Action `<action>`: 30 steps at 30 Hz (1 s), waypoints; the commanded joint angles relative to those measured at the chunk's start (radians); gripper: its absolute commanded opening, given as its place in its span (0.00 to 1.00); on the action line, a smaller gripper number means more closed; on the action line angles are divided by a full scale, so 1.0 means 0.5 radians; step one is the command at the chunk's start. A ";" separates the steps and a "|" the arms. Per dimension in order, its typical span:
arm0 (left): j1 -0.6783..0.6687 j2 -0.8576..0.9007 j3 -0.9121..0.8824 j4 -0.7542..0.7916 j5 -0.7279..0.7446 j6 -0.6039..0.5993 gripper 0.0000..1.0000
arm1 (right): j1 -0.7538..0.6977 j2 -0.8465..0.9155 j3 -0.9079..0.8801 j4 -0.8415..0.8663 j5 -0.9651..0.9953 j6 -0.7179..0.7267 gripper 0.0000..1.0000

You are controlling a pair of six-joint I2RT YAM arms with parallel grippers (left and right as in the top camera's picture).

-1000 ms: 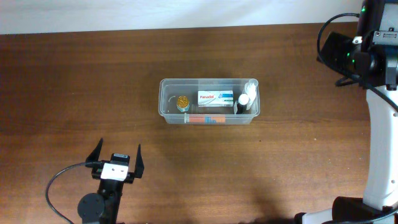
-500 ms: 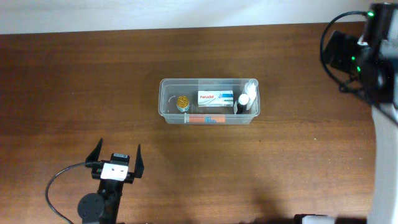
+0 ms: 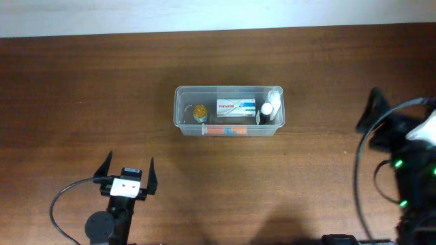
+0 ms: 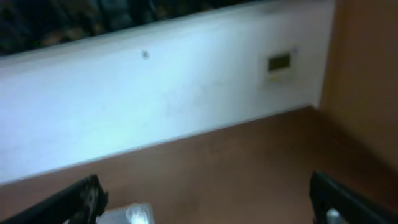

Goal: Pack container

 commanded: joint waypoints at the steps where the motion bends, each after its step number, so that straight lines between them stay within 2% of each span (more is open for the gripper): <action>1: 0.008 -0.019 -0.004 -0.016 -0.008 -0.019 0.99 | 0.011 -0.278 -0.397 0.172 -0.182 -0.116 0.98; 11: 0.008 -0.019 -0.004 -0.016 -0.008 -0.019 0.99 | 0.011 -1.079 -1.508 1.102 -0.568 -0.116 0.98; 17: 0.008 -0.019 -0.004 -0.016 -0.008 -0.019 0.99 | 0.024 -1.357 -1.968 1.506 -0.649 -0.115 0.98; 30: 0.008 -0.019 -0.004 -0.016 -0.008 -0.019 0.99 | 0.151 -1.453 -2.303 1.634 -0.532 -0.114 0.98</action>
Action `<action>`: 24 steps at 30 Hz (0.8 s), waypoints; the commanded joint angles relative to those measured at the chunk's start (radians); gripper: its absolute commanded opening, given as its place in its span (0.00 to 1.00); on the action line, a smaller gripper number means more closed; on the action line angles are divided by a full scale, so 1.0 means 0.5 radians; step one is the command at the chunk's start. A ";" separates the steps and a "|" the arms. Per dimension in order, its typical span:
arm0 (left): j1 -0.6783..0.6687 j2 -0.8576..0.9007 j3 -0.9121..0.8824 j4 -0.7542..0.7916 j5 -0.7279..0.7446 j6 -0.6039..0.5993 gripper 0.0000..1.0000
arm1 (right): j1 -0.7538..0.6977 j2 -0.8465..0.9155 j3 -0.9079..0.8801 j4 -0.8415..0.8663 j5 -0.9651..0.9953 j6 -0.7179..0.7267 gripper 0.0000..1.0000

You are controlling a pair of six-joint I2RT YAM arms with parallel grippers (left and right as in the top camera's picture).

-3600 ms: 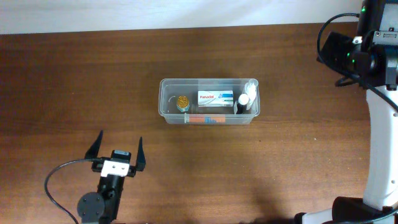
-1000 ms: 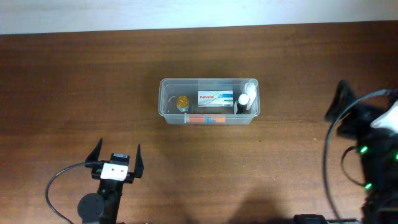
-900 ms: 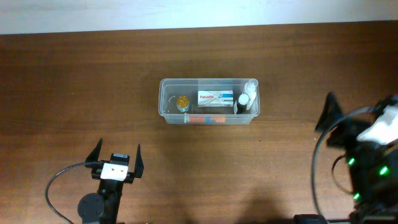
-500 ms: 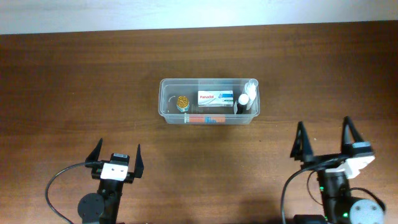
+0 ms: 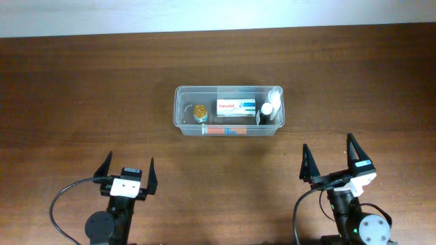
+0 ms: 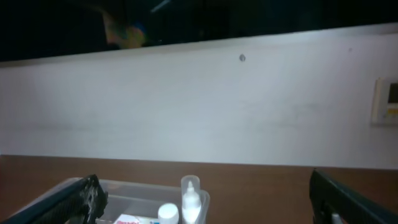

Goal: Pack container

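Note:
A clear plastic container [image 5: 229, 111] stands mid-table. Inside lie a small gold-capped jar [image 5: 199, 111], a white medicine box [image 5: 236, 107], an orange and blue item along the front wall [image 5: 227, 130], and white bottles [image 5: 270, 109] at its right end. My left gripper [image 5: 129, 170] is open near the front left, with nothing between its fingers. My right gripper [image 5: 330, 162] is open near the front right, also empty, facing the container. In the right wrist view the container [image 6: 134, 194] and a white dropper bottle [image 6: 191, 200] show low between the fingers.
The brown wooden table [image 5: 82, 88] runs to a white wall [image 6: 205, 106] at the back. A small wall plate [image 6: 387, 99] sits at the right of that wall. Cables trail from both arm bases at the front edge.
My right arm has moved from the table's right edge to the front right, now upright and pointed at the container. Its wrist view swung from the table corner to the container. The left arm stayed put.

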 commanded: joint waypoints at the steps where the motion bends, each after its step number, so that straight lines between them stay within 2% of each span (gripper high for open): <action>1: 0.008 -0.019 -0.004 -0.015 -0.008 -0.019 0.99 | 0.017 -0.024 -0.070 0.018 0.069 0.000 0.98; 6: 0.008 -0.019 -0.004 -0.015 -0.008 -0.019 0.99 | 0.017 -0.024 -0.187 0.018 0.096 0.000 0.98; 14: 0.008 -0.019 -0.004 -0.015 -0.008 -0.020 0.99 | -0.016 -0.024 -0.189 -0.401 0.108 0.001 0.98; 24: 0.008 -0.019 -0.004 -0.015 -0.008 -0.020 0.99 | -0.022 -0.024 -0.189 -0.401 0.140 0.000 0.98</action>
